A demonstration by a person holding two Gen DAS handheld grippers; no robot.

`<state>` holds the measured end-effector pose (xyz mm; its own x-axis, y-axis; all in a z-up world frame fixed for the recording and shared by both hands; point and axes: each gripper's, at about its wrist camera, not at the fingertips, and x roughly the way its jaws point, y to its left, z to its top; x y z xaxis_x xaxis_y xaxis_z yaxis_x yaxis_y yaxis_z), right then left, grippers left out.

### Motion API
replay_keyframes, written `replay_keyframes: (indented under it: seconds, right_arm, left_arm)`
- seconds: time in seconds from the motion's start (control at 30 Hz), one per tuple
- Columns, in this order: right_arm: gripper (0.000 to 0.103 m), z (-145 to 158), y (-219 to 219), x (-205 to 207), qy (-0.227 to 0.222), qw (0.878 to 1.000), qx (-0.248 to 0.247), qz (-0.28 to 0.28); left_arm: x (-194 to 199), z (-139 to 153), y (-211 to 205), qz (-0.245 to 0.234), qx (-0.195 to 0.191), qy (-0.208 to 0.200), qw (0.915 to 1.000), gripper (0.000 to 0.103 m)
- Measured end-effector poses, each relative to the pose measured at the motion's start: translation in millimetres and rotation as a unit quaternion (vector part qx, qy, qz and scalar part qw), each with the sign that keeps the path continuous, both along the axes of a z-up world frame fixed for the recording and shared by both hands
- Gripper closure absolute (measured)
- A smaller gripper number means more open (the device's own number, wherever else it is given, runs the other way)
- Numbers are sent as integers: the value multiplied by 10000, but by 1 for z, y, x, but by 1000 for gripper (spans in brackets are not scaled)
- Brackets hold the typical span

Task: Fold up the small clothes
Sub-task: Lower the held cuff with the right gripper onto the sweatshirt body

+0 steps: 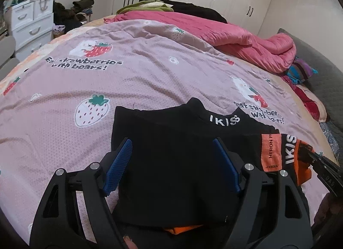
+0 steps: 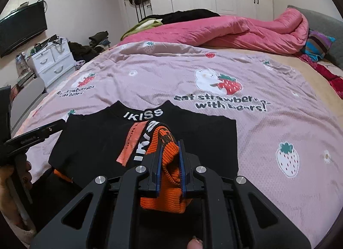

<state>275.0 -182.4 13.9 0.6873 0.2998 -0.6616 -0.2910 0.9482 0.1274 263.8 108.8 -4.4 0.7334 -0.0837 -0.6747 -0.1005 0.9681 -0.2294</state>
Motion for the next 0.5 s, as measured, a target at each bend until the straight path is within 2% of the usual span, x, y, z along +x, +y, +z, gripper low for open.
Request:
replay_keyframes:
  seconds: [0.27, 0.5]
  right_arm:
    - [90, -5, 2, 0, 86, 9999, -103, -49]
    - [83, -8, -5, 3, 161, 9989, -267, -341]
  left_arm:
    - [2, -3, -5, -81, 57, 81, 9999, 34]
    - [3, -8, -15, -209, 185, 170, 9995, 34]
